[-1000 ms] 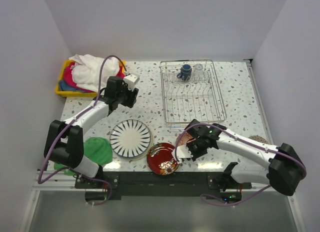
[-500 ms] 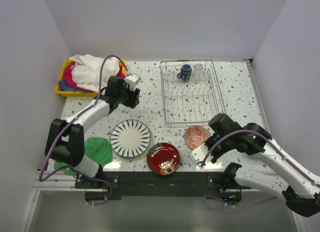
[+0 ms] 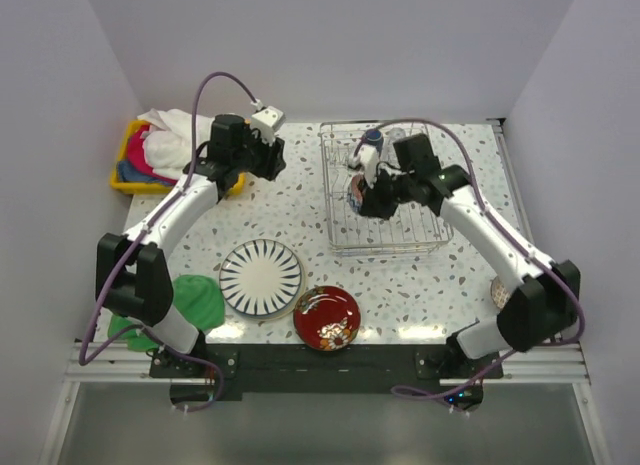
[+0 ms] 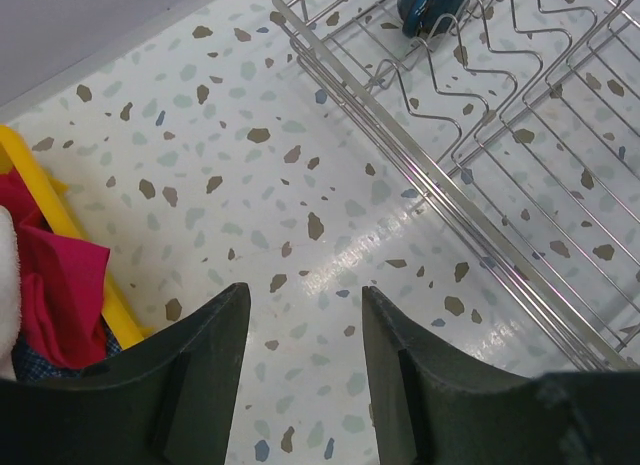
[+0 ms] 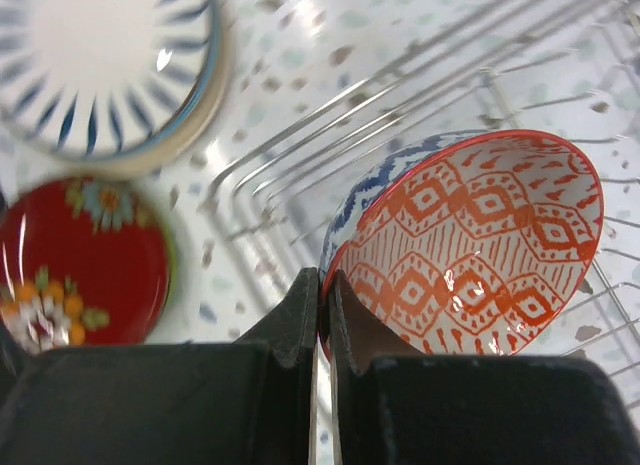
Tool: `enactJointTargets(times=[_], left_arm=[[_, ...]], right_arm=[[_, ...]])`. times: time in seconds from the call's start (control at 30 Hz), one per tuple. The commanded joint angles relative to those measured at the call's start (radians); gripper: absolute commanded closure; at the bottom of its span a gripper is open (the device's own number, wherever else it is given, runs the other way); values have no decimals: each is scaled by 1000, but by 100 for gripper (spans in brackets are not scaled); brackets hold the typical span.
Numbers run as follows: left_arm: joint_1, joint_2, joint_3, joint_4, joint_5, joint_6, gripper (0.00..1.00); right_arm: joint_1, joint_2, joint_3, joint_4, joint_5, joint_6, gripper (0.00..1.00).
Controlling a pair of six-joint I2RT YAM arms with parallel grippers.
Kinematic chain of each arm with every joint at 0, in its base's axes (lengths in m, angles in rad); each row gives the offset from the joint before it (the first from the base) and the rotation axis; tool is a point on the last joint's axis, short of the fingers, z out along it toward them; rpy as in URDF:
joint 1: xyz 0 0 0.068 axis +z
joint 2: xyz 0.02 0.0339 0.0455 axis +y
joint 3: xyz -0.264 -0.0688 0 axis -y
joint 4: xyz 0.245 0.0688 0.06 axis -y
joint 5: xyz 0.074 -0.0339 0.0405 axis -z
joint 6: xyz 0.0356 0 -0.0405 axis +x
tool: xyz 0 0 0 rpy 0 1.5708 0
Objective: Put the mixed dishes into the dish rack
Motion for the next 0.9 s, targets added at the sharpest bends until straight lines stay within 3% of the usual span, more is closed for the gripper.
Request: enactJointTargets(times=[0.0, 0.23, 0.37, 0.6, 0.87], left_arm=[[7, 4, 38, -9, -7, 36, 46], [7, 10, 27, 92, 39, 1, 46], [7, 38, 52, 106, 76, -1, 46], [7, 75, 113, 42, 49, 108, 46], [2, 36, 105, -34, 16, 153, 46]], right_arm=[[-128, 121, 134, 351, -230, 484, 100], [-187, 306, 146, 540, -423, 911, 100], [-217, 314, 10, 766, -459, 1170, 100], [-260, 389, -90, 875, -544, 1186, 100], [-271, 451, -193, 1037, -509, 1302, 100]])
